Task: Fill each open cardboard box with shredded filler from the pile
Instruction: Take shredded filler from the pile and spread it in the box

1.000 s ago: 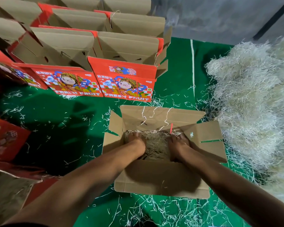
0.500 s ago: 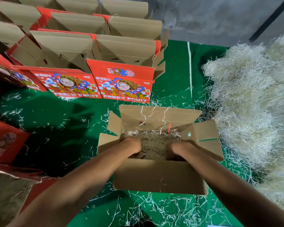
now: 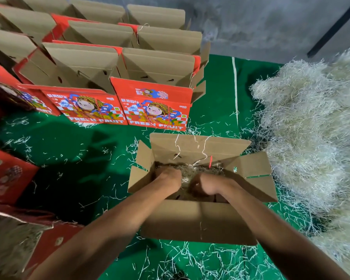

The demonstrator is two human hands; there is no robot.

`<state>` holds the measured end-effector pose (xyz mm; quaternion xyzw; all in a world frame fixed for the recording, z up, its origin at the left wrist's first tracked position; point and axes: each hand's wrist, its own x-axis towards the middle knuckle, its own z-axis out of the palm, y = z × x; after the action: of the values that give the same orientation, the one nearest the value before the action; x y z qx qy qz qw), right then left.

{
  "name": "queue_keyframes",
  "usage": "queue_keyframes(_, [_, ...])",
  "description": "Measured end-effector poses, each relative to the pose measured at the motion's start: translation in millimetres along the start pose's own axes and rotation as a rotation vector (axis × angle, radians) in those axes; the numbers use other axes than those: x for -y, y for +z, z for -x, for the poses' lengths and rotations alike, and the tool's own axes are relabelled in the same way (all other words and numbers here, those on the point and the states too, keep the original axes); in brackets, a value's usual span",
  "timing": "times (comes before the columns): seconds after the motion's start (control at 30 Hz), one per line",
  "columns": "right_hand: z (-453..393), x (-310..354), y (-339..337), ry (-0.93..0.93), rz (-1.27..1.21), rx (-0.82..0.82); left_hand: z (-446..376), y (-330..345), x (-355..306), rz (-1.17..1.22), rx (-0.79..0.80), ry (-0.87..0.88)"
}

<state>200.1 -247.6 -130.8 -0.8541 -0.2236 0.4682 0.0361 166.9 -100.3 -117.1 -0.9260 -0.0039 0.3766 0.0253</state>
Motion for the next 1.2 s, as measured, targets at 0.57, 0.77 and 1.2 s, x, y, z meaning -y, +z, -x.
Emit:
queue_keyframes(0.57, [-6.5, -2.1, 6.4, -0.009, 0.062, -0.181, -6.6, 7.9, 1.4, -0.036, 0.091, -0.022])
queue_keyframes(0.77, [1.5, -19.8, -6.0, 0.222, 0.012, -0.281, -4.5, 0.3, 9.5, 0.116, -0.040, -0.017])
queue_keyframes(1.2, [25.9, -19.9, 15.3, 0.281, -0.027, -0.187, 12.3, 13.2, 12.4, 0.142, 0.030, -0.048])
